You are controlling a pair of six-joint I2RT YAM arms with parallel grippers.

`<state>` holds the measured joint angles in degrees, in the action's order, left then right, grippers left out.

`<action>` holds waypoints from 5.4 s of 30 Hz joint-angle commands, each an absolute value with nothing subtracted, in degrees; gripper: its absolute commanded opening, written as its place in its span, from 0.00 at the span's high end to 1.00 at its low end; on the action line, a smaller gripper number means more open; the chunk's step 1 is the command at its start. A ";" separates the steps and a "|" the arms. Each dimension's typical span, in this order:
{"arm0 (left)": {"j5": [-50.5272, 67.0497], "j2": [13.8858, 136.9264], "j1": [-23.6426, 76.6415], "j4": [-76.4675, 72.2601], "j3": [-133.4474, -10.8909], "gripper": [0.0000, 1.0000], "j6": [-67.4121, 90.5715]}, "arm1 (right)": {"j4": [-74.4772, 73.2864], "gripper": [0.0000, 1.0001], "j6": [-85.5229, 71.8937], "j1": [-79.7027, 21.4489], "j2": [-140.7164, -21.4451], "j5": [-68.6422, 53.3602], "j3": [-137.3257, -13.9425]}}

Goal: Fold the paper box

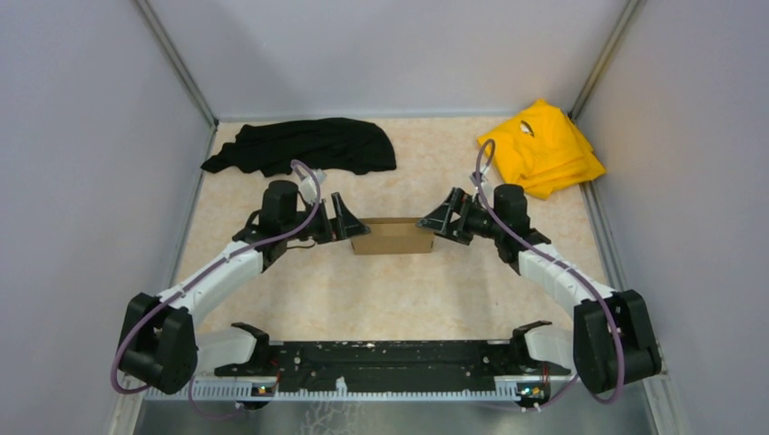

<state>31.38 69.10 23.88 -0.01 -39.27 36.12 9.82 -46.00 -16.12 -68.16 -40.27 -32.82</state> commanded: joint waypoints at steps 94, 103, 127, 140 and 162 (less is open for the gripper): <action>19.49 43.56 19.94 14.20 -47.42 0.01 30.71 | 2.14 0.01 -41.05 -5.45 -37.94 -33.90 -38.74; 22.65 53.06 19.95 7.66 -51.77 0.01 21.79 | -7.00 0.21 -24.54 -5.78 -49.17 -36.80 -47.27; -5.33 59.16 37.02 -1.94 -46.61 0.04 12.88 | 4.66 0.68 -7.63 -28.13 -47.12 -2.61 -35.21; -10.87 53.93 38.03 1.60 -43.01 0.15 11.35 | 3.01 0.66 -7.28 -28.13 -49.76 -10.13 -36.55; -8.79 57.16 38.07 4.41 -43.21 0.45 12.41 | 2.72 0.75 -5.36 -28.13 -52.82 -11.34 -36.64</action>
